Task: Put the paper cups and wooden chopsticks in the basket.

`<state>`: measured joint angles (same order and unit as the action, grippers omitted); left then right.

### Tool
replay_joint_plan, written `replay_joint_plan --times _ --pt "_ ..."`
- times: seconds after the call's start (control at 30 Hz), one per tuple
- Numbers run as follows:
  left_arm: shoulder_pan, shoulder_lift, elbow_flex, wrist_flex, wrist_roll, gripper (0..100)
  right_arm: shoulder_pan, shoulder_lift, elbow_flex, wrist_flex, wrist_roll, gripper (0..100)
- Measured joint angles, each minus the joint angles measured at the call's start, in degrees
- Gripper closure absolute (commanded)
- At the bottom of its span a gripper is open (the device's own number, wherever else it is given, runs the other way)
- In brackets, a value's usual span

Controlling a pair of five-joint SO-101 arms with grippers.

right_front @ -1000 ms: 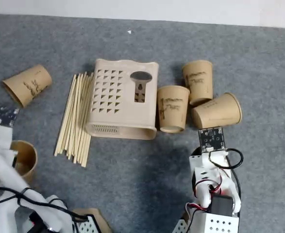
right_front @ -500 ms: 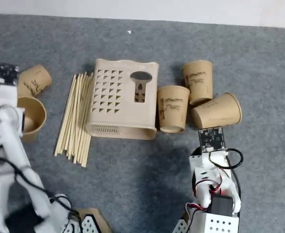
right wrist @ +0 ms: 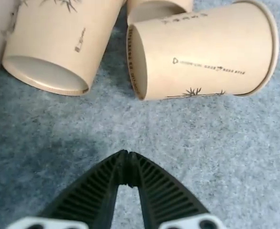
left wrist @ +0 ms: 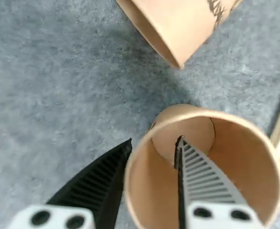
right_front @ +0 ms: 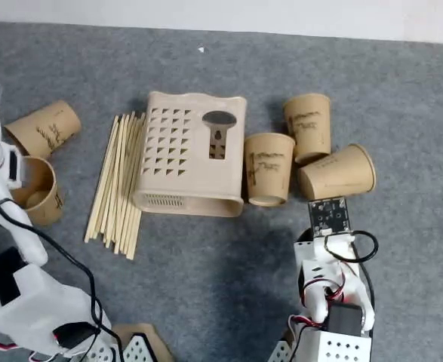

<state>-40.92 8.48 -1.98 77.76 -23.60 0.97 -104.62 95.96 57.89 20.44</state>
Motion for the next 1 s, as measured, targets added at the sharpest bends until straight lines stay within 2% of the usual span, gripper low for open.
replay_joint_plan --times 0.23,0.33,0.47,0.57,0.67,0.8,0.9,1.0 --pt "0.35 -5.98 -10.37 10.2 0.0 82 0.0 0.0 0.0 0.0 0.0 99.2" --pt "3.08 -10.02 -14.77 14.51 0.0 82 0.0 0.0 0.0 0.0 0.0 99.2" --pt "10.73 -15.47 -17.14 18.46 0.79 82 0.0 0.0 0.0 0.0 0.0 99.2" --pt "20.66 -17.41 -15.56 18.99 3.16 82 0.0 0.0 0.0 0.0 0.0 99.2" --pt "32.26 -17.05 -11.25 15.3 5.01 82 0.18 0.0 0.0 0.0 0.0 99.2" --pt "45.36 -14.33 -4.75 4.57 10.64 82 2.2 0.0 0.0 0.0 0.0 99.2" --pt "50.37 -11.16 0.0 -2.99 12.4 82 4.48 0.0 0.0 0.0 0.0 99.2" --pt "52.48 -7.74 3.16 -8.7 12.57 82 4.84 0.0 0.0 0.0 0.0 99.2"
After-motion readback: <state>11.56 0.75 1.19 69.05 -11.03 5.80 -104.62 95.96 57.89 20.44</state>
